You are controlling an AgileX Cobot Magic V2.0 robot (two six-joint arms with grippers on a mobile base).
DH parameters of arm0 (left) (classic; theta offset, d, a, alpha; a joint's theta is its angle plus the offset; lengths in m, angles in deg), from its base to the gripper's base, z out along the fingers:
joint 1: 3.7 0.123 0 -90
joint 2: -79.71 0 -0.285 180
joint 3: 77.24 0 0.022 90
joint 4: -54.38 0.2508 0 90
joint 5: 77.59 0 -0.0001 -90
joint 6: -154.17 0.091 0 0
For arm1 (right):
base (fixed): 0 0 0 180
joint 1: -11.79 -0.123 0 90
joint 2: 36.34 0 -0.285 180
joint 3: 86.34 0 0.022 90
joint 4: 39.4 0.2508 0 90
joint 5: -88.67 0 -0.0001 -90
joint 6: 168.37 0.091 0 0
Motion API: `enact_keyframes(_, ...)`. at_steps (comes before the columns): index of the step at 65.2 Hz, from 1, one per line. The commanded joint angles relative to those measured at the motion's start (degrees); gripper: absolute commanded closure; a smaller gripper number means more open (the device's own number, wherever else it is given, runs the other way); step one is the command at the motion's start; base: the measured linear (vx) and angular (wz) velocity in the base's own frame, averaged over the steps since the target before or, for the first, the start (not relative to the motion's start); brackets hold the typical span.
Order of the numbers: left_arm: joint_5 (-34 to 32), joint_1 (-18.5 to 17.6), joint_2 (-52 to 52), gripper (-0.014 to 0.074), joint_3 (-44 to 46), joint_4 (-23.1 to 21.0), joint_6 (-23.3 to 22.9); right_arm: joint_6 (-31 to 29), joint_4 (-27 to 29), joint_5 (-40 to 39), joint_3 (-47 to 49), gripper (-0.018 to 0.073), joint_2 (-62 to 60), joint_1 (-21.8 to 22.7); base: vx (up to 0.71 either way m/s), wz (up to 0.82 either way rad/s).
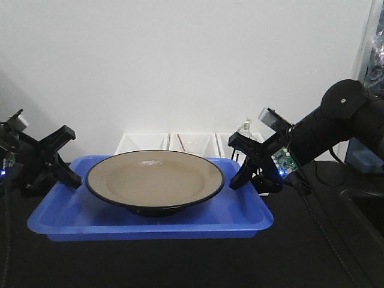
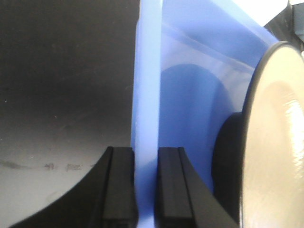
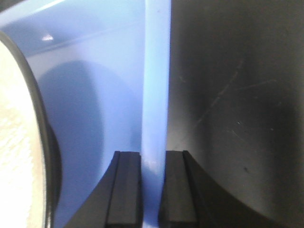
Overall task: Place disk in tray to left cabinet
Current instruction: 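Lift the blue tray with both grippers toward the robot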
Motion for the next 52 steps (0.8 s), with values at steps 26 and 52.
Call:
enact_keyframes(26,-0.21,-1.13,-3.81,0.06,2.2,-10.41,2.21,-0.71,8.37,1.39,3.54,0.0564,-5.69,-1.07,0.0,0.0)
enact_keyframes(52,-3.21,-1.13,-4.83,0.0596,2.2,-10.41,2.25,-0.82,8.0,0.35,3.54,0.0564,-6.0,-1.07,0.0,0.0)
